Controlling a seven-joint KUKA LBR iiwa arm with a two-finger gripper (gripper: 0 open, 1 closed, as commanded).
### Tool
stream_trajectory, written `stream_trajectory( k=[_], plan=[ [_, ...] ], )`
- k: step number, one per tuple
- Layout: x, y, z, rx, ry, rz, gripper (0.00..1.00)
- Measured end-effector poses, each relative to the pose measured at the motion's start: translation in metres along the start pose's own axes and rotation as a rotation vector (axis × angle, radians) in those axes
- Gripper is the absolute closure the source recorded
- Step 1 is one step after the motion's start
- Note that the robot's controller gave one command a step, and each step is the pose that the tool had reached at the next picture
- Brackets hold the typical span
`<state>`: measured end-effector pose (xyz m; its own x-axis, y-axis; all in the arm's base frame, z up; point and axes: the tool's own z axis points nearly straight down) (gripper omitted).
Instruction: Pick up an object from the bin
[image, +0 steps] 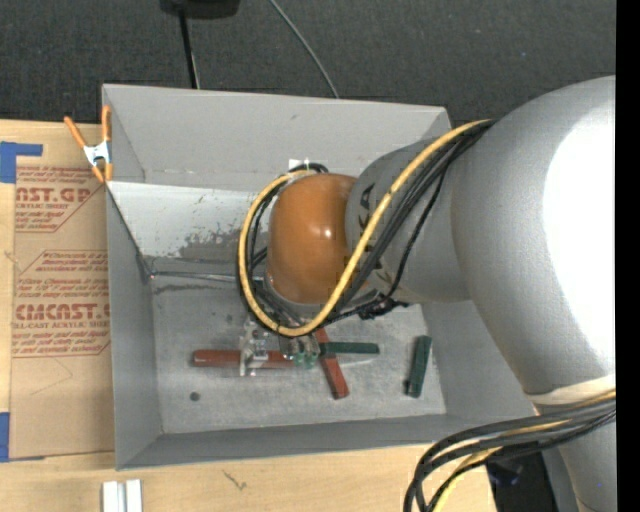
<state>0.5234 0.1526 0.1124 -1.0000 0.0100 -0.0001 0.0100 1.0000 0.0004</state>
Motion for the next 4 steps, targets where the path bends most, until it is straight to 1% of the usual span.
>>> stream_trajectory(
  k=[2, 3, 4],
  plan=[
    [0.0, 0.0, -0.025, 0.0, 0.0, 0.0, 1.0],
    [-0.001, 0.001, -0.034, -0.001, -0.003, -0.001, 1.0],
    [0.001, 0.0, -0.047, 0.001, 0.004, -0.001, 1.0]
  ],
)
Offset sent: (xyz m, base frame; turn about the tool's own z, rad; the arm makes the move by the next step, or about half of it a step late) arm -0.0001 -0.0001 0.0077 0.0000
